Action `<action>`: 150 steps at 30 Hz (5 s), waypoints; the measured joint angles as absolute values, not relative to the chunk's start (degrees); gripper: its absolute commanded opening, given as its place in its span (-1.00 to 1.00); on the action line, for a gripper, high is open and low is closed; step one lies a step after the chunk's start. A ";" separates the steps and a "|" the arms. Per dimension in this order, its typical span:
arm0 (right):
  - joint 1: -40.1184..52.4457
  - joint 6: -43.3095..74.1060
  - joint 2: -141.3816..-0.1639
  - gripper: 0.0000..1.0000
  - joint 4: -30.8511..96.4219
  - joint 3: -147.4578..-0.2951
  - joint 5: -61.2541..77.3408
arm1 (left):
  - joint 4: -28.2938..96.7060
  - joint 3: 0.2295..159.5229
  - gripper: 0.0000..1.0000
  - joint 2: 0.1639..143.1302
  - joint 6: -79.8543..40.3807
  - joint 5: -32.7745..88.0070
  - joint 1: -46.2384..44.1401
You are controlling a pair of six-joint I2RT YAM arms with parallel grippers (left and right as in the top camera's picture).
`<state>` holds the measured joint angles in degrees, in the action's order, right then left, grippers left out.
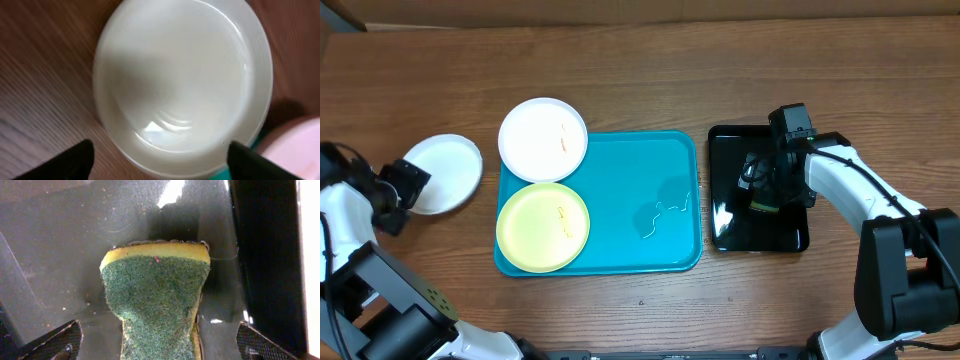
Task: Clean dirty plates on tray and stack at the side
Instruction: 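Reach the left gripper to the yellow plate and grip its rim, then drag the yellow plate toward the blue tray's center with the left gripper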
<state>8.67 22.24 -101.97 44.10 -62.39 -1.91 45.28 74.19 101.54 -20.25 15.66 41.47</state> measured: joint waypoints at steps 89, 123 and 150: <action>8.67 22.26 -101.97 1.00 44.07 -62.35 -1.93 | 38.41 35.46 0.09 79.66 -9.82 17.58 5.52; 8.67 22.24 -101.97 1.00 44.07 -62.33 -1.91 | 40.34 47.03 -0.04 79.66 -28.01 4.71 -11.60; 8.64 22.26 -101.97 1.00 44.05 -62.33 -1.93 | 25.91 35.59 -0.75 79.66 -31.59 0.58 -11.60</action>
